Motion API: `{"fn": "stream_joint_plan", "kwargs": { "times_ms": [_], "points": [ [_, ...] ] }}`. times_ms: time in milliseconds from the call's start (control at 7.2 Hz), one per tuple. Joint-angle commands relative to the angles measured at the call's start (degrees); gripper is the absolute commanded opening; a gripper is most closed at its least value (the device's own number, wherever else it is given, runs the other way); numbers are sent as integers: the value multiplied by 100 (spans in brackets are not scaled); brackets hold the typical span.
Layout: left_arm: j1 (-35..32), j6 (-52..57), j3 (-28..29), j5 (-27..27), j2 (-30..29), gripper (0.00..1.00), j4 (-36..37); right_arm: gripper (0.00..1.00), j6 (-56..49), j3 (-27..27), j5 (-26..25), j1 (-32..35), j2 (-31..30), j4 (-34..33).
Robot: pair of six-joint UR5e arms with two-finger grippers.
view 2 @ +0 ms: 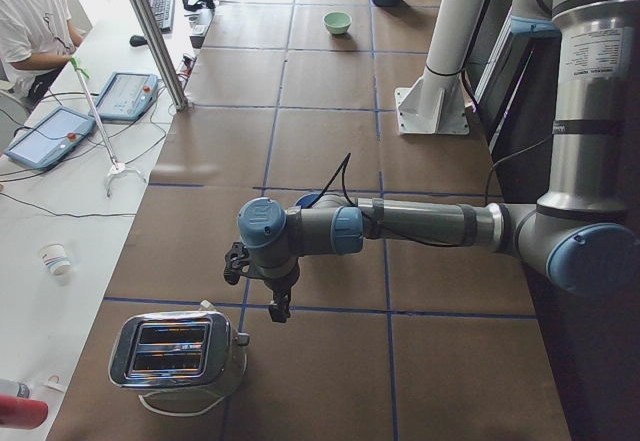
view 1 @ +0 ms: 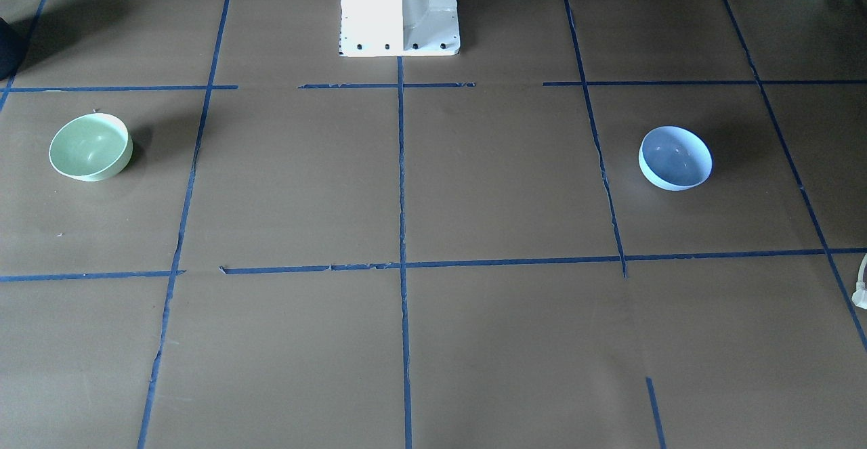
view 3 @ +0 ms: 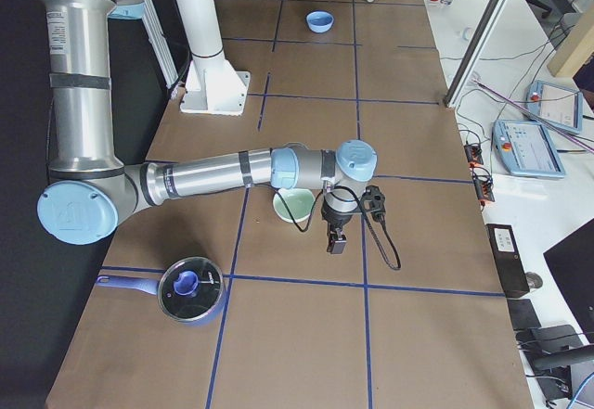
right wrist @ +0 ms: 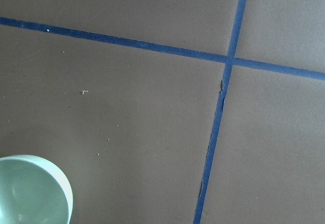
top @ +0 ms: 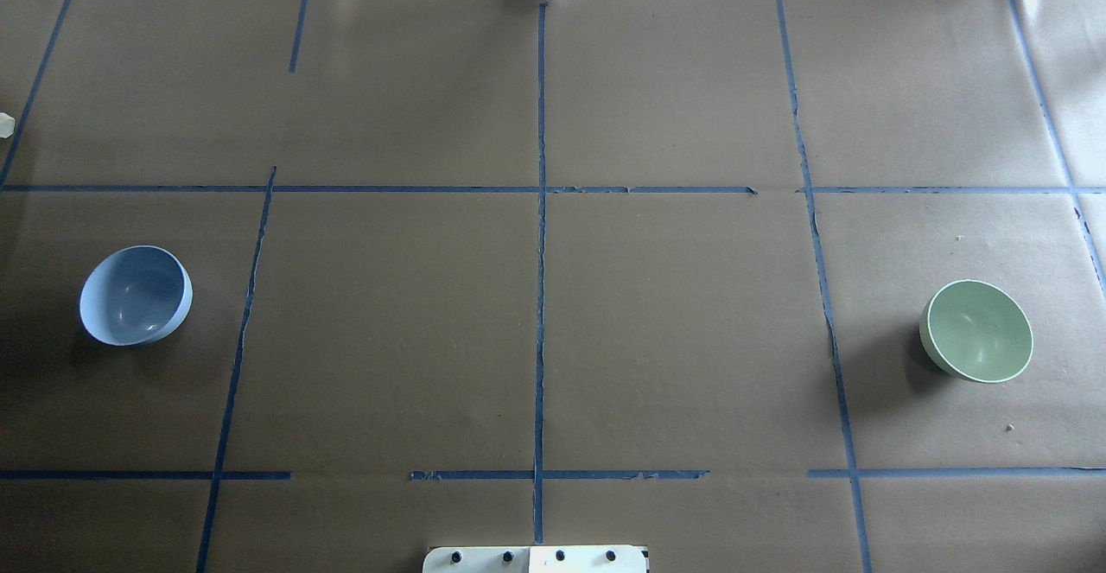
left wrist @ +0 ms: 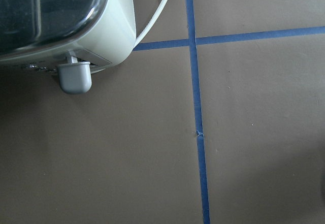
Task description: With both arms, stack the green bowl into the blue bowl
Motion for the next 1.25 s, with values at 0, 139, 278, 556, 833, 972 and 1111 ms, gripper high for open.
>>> {"fn": "stream_joint_plan", "kwargs": {
  "times_ms": [0, 139, 278, 556, 833, 972, 1111],
  "points": [
    [7, 9, -43, 9, 99, 100, -99, 100, 9, 31, 10, 0, -23, 3],
    [8, 9, -96, 0, 143, 100, -135, 100, 0, -12, 19, 0, -23, 3],
    [8, 0, -123, -9, 135, 100, -135, 100, 0, -21, 89, 0, -23, 3],
    [8, -43, -166, -9, 152, 100, -144, 100, 18, 14, 186, 0, -31, 3],
    [51, -26, -211, -9, 118, 100, -152, 100, 18, -21, 186, 0, -31, 3],
    [60, -43, -228, -43, 118, 100, -144, 100, 18, 22, 186, 0, -23, 3],
    [52, -35, -220, -183, 161, 100, -152, 100, 0, 14, 195, 0, -23, 46]
  ]
}}
